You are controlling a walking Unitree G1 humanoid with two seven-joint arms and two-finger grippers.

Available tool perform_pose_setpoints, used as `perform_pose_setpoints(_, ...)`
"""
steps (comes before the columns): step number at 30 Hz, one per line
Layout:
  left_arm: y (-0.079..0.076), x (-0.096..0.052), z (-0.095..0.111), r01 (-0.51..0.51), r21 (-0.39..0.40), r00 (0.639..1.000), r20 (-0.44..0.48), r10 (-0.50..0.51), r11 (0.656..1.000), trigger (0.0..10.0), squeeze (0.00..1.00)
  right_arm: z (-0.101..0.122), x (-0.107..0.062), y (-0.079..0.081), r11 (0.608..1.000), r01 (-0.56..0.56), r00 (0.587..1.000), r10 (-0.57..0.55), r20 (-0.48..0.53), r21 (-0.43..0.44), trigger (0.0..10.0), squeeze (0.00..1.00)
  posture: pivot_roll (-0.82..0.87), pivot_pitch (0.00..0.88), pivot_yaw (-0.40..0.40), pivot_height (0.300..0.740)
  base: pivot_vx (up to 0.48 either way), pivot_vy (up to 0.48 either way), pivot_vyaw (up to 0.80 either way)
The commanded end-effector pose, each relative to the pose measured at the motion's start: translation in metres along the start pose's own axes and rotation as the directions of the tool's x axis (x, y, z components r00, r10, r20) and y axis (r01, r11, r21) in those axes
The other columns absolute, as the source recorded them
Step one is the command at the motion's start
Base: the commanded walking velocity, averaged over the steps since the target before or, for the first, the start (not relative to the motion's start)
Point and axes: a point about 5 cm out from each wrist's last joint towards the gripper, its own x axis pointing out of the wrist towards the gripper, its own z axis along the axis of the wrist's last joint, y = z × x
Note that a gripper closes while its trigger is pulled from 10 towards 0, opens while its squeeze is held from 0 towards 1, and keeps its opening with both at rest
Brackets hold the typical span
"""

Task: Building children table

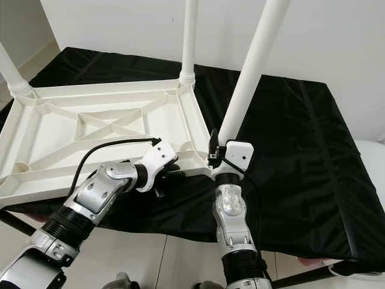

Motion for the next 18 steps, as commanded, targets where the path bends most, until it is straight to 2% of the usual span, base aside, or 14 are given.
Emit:
perform_pose_setpoints(1,0.015,-0.017,0.038,-0.061,0.109,0.991,0.128,0.046,0.992,10.0,0.0,-0.044,-0.023,-0.049,0.968,0.215,0.943,-0.24,-0.232,-0.128,10.0,0.0,-0.04,0.033,0.001,0.74,0.0,0.0,0.0)
perform_pose_setpoints(10,0.016,-0.018,0.039,-0.067,0.108,0.99,0.128,0.053,0.992,10.0,0.0,-0.039,-0.023,-0.045,0.966,0.223,0.949,-0.246,-0.197,-0.134,10.0,0.0,-0.04,0.032,0.001,0.74,0.0,0.0,0.0)
perform_pose_setpoints(18,0.017,-0.018,0.039,-0.068,0.109,0.99,0.129,0.054,0.992,10.0,0.0,-0.027,-0.018,-0.039,0.985,0.154,0.977,-0.164,-0.135,-0.082,10.0,0.0,-0.05,0.029,-0.001,0.74,0.0,0.0,0.0)
